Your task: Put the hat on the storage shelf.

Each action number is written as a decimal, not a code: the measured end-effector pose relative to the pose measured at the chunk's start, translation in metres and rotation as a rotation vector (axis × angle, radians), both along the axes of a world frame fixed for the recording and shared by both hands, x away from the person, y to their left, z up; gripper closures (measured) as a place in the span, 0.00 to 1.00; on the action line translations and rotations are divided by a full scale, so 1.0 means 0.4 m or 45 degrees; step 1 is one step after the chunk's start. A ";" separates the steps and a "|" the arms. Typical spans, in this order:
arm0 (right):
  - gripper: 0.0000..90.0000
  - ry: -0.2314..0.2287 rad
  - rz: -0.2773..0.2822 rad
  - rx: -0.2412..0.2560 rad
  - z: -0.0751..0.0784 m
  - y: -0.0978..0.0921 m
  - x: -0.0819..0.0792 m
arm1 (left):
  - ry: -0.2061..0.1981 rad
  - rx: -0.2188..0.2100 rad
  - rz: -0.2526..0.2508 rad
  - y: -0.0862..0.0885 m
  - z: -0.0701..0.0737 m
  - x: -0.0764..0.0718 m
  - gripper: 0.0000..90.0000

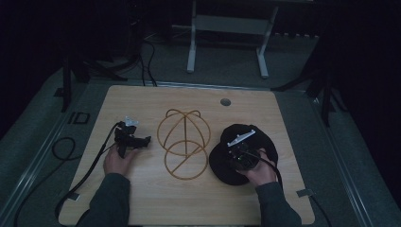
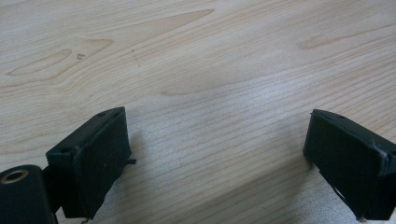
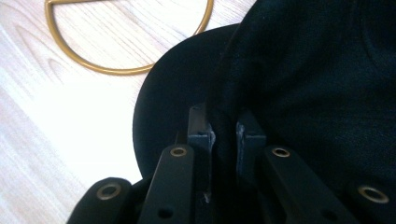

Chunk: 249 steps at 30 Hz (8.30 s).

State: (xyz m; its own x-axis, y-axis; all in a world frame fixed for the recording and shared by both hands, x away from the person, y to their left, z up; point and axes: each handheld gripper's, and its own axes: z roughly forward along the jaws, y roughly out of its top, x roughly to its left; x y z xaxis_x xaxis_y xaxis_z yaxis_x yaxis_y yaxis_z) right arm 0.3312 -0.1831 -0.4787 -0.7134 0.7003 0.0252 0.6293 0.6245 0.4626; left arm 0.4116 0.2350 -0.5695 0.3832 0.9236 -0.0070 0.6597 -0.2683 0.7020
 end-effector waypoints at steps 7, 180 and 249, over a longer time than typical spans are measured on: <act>0.90 -0.032 0.054 -0.086 0.027 0.003 -0.006 | 0.001 0.001 0.000 0.000 0.000 0.000 0.07; 0.88 -0.208 1.094 0.112 0.497 0.252 -0.030 | 0.003 0.007 -0.002 0.001 0.001 0.000 0.07; 0.84 -0.092 1.103 0.039 0.414 0.324 0.027 | 0.005 0.007 -0.004 0.001 0.001 0.000 0.07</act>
